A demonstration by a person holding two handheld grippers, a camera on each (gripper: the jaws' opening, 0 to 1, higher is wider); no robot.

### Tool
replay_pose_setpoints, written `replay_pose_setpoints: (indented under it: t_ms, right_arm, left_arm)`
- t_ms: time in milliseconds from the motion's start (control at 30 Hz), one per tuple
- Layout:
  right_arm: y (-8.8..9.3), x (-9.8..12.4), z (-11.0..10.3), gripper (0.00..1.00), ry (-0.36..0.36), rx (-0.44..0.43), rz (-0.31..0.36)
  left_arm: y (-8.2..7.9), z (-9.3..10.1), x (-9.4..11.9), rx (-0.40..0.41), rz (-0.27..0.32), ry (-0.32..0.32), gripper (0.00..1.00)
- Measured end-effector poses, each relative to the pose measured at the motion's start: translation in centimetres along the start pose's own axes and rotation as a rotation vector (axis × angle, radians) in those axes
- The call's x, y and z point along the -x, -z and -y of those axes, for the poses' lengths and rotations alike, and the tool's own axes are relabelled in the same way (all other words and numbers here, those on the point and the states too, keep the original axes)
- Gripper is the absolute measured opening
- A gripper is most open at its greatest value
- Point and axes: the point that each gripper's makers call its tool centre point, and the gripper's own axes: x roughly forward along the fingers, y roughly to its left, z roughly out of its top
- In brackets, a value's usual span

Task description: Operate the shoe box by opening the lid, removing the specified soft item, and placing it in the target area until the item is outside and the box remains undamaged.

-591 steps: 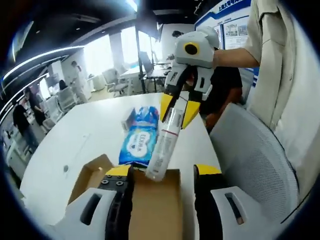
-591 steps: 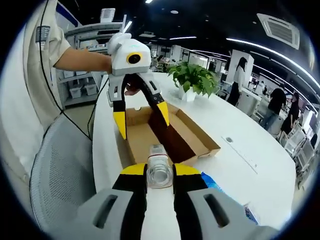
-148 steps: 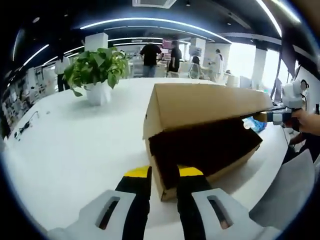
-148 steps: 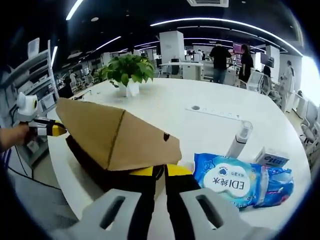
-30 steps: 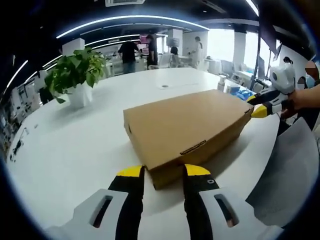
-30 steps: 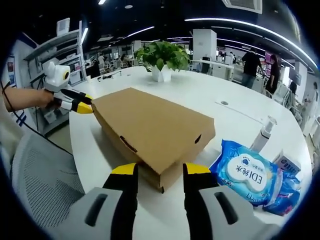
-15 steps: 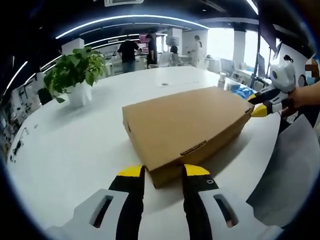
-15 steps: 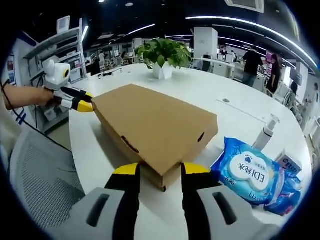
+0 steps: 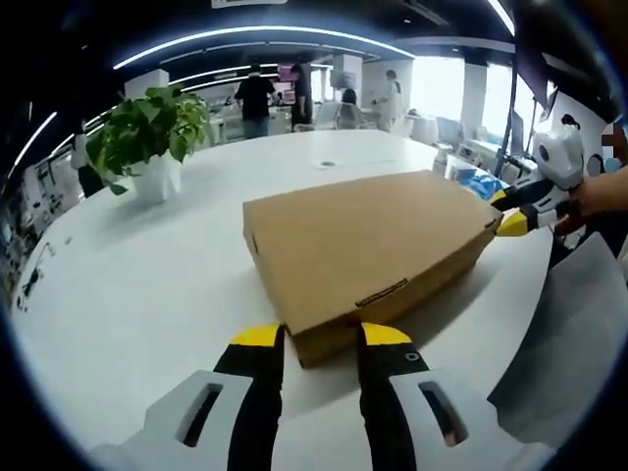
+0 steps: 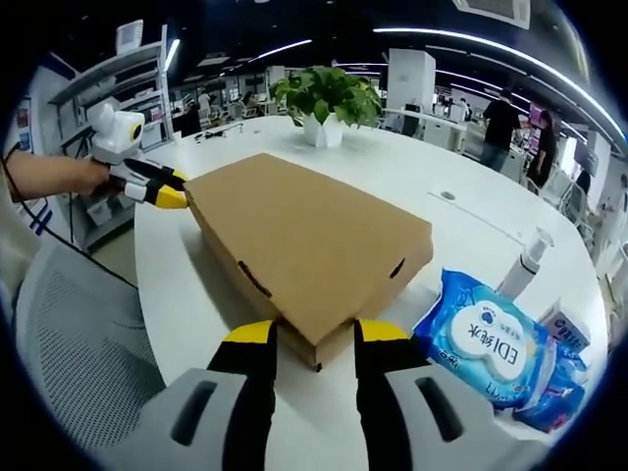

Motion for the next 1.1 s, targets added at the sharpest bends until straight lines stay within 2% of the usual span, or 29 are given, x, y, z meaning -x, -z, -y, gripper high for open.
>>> replay_pose_setpoints:
  t_ms: [1100]
  right_arm:
    - [-1.7,-2.3,3.8,0.28,-0.004,0.013,-0.02]
  left_arm:
    - [-2.4,-1.5,-3.4,0.012,-0.011,-0.007,0.27]
